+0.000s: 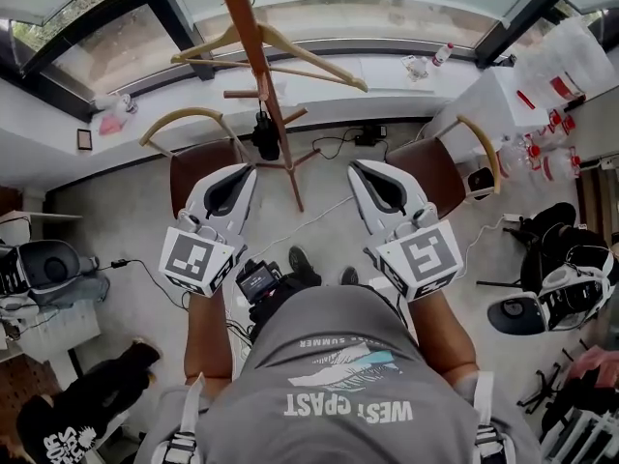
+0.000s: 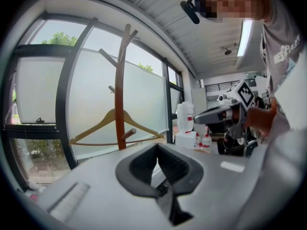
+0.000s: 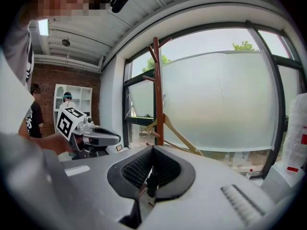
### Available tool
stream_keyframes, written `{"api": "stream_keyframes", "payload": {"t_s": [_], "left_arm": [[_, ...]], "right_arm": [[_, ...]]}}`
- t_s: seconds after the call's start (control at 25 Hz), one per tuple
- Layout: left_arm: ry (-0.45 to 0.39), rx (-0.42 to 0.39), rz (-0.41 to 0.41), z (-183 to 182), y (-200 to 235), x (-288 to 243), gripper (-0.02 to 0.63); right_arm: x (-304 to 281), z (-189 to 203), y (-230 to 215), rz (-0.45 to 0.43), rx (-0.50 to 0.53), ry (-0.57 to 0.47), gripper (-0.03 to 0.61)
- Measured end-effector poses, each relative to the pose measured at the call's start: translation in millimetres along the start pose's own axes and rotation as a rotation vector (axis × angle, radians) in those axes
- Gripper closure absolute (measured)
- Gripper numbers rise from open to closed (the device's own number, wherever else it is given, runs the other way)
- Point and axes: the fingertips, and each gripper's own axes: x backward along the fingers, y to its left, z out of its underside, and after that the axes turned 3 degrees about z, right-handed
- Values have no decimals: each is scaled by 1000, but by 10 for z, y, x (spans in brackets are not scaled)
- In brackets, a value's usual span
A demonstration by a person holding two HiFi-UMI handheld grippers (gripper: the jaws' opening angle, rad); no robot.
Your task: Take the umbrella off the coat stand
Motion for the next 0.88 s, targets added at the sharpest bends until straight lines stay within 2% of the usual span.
{"api": "stream_keyframes", "payload": {"t_s": [0.32,0.52,0.88], "left_arm": [[-15,24,24,154,365,-20,611],[-5,58,5,293,583,-80,612],[28,96,-45,483,964,-267,611]], "right_arm": [[-354,-96,135,19,23,12,577],[-586,-92,141,-3,38,43,577],[-1173,-13,24,-54,7,90,577]]}}
